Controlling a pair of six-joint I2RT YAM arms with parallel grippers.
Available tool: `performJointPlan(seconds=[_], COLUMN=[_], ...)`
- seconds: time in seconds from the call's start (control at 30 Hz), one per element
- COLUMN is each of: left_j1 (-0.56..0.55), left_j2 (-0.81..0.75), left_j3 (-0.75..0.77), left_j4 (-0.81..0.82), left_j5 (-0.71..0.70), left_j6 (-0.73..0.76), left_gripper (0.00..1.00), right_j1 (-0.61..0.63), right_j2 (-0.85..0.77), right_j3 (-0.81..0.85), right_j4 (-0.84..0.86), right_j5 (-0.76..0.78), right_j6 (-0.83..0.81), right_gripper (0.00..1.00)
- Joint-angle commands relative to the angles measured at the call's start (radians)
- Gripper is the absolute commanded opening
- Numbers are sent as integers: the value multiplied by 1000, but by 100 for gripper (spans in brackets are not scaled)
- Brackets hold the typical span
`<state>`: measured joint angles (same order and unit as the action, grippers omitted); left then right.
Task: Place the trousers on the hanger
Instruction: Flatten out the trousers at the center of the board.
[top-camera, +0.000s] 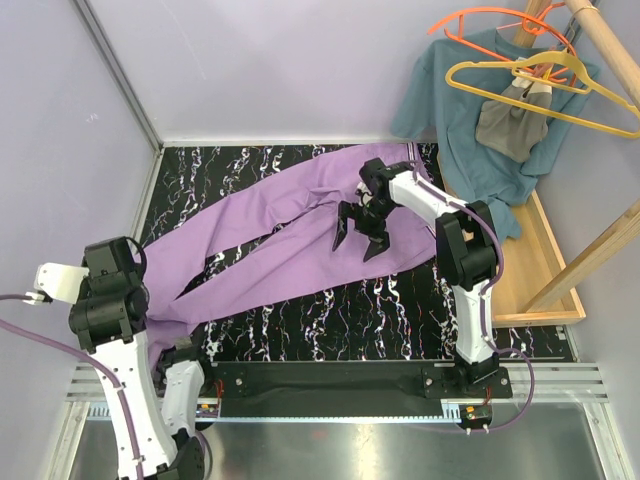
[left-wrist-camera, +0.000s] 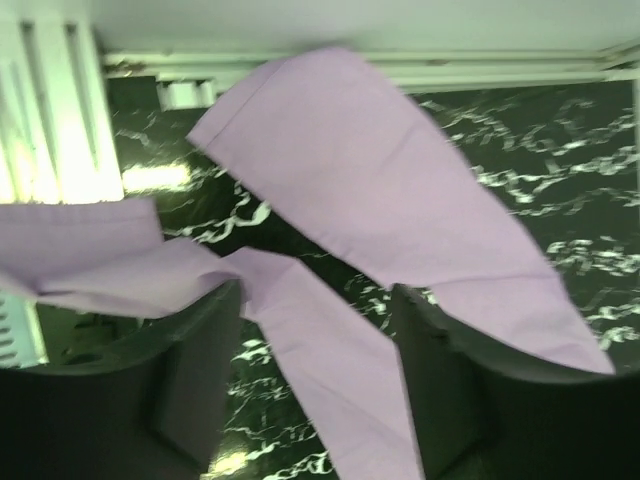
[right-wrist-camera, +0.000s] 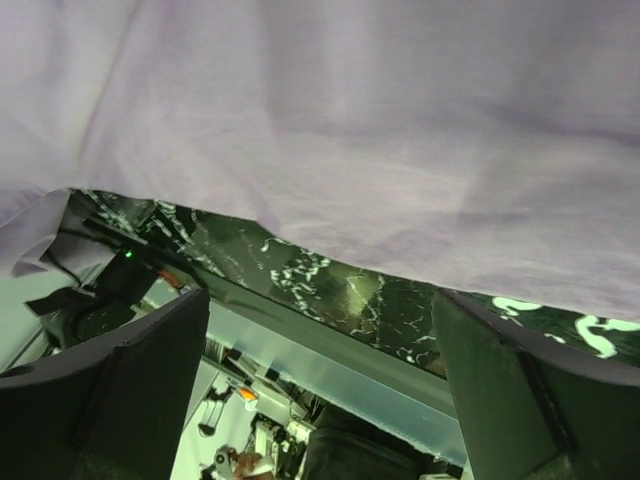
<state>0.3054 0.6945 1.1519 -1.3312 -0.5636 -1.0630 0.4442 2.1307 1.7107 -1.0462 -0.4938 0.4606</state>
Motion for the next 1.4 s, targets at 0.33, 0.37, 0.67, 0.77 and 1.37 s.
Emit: performJointPlan(seconds=[0.33,0.37,0.67,0.77,1.37], left_j1=[-12,-15,-89,-123,-301], left_j2=[120,125,233,283,491], left_j3=[18,40,175,210,390], left_j4=[293,290,234,230,138], left_j5=[418,424,508,537,458], left_j6=[267,262,296,313,305], left_gripper=[58,57,55,55,59], right_j1=[202,202,133,64,68], right_j2=[98,106,187,198,-9], right_j3=[204,198,146,138,353], right_j4=[149,149,118,106,67], right_j5=[-59,-4,340,438,133], right_j6=[116,125,85,66,-94], right_gripper=[64,58,37,38,95])
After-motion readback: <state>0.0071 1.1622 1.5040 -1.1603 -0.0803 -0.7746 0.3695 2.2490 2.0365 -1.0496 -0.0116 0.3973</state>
